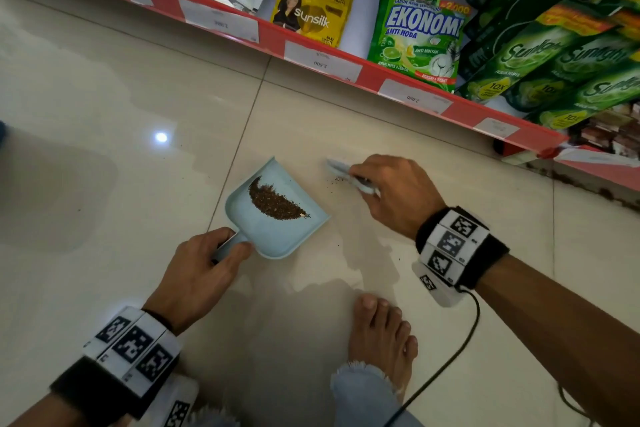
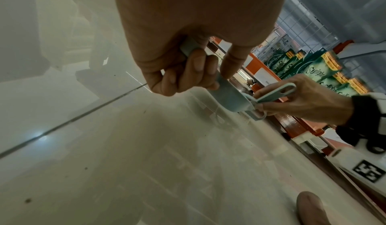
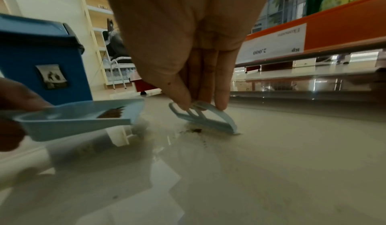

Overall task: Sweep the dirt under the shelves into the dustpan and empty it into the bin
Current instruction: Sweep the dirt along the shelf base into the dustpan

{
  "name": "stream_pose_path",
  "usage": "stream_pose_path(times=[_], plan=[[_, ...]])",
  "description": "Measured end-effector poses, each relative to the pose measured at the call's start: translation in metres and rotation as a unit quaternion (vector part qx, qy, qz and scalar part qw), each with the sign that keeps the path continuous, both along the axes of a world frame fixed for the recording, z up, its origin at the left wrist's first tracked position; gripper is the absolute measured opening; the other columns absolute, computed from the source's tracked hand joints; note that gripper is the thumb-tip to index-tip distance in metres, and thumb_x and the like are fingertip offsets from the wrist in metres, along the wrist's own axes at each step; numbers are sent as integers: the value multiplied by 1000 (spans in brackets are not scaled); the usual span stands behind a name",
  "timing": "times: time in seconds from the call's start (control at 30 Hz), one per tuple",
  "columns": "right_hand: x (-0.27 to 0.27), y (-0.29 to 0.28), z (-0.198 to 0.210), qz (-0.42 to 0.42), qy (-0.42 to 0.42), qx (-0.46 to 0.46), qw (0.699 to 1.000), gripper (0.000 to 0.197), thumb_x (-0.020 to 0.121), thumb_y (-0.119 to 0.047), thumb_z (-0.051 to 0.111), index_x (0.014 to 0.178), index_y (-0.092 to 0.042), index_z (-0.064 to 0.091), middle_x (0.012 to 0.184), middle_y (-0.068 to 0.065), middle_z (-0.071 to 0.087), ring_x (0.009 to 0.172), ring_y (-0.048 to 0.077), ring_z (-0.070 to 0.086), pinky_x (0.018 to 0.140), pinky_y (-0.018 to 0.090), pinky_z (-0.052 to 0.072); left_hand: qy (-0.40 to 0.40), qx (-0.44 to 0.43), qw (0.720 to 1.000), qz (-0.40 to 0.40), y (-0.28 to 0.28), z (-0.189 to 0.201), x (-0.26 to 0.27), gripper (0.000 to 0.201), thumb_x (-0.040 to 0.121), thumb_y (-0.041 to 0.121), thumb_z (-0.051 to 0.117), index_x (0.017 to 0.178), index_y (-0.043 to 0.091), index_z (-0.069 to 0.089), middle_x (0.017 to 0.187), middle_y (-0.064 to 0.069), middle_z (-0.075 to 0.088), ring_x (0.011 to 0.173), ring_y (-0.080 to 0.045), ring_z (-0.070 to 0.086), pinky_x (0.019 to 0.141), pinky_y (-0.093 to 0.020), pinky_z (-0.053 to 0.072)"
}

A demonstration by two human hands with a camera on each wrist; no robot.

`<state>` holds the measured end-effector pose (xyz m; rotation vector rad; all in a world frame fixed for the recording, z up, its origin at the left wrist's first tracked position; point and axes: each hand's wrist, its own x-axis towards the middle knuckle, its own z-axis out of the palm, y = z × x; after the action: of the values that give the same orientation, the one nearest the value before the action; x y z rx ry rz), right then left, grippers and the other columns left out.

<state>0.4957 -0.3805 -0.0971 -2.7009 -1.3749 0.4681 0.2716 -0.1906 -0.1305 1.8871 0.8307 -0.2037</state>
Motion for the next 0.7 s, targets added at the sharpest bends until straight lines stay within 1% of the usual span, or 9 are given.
stream_pose_path(times=[0.03,0.13,0.2,0.27,0.37,0.47,0.57,0.63,0.7], plan=[[-6,-4,1,10,11,-2,1000,23,93,-15,54,111,-21,68,94,0,67,83,24,62,71,38,52,-8,2,1000,-7,-2,-2,0,40,92,32,63,73,-3,56,52,3,44,52,-13,41,55,-28,35],[-13,-12,7,25,19,-5,999,26,92,-13,55,113,-20,69,97,1,68,89,26,61,71,40,52,-11,5,1000,2,0,-1,1,43,90,35,61,75,-5,56,54,-1,44,53,-14,40,56,-28,35],[-7,-11,11,20,6,15,1000,22,93,-12,56,108,-19,69,95,2,67,87,26,60,69,40,52,-5,11,1000,-4,-1,-3,0,37,93,26,63,76,-6,57,55,-2,45,54,-15,41,56,-29,34],[4,-4,15,10,-19,45,999,19,94,-12,55,105,-17,69,92,3,65,85,27,59,68,41,51,-3,13,1000,-3,-2,-2,1,35,94,23,62,77,-7,57,55,-3,45,54,-16,41,56,-29,34],[21,16,12,17,-49,77,996,23,95,-11,54,112,-16,69,100,5,67,92,29,60,70,43,52,9,12,1000,-8,-1,1,1,36,93,24,62,77,-7,57,55,-4,46,55,-16,42,57,-29,34],[26,32,3,78,-31,50,995,28,94,-8,54,118,-15,68,111,5,67,102,29,59,74,44,52,-3,6,1000,-2,-3,1,0,36,93,24,62,78,-8,58,56,-5,46,55,-17,42,57,-30,34],[30,24,-2,140,2,1,990,33,92,-7,59,122,-16,68,118,4,66,107,28,58,75,43,52,-4,4,1000,-6,-3,5,-1,37,93,24,62,77,-9,57,56,-6,47,56,-17,42,57,-29,34],[34,8,0,159,22,8,987,30,89,-8,65,118,-15,71,116,6,68,104,30,61,75,43,54,4,8,1000,-1,-1,5,0,37,93,24,61,78,-9,57,57,-5,46,56,-17,42,58,-30,34],[38,-10,3,167,23,23,985,27,86,-8,71,112,-15,74,111,6,71,98,31,65,72,43,57,-1,-3,1000,-4,3,-1,-3,38,94,25,61,78,-9,57,56,-4,45,56,-17,41,58,-30,34]])
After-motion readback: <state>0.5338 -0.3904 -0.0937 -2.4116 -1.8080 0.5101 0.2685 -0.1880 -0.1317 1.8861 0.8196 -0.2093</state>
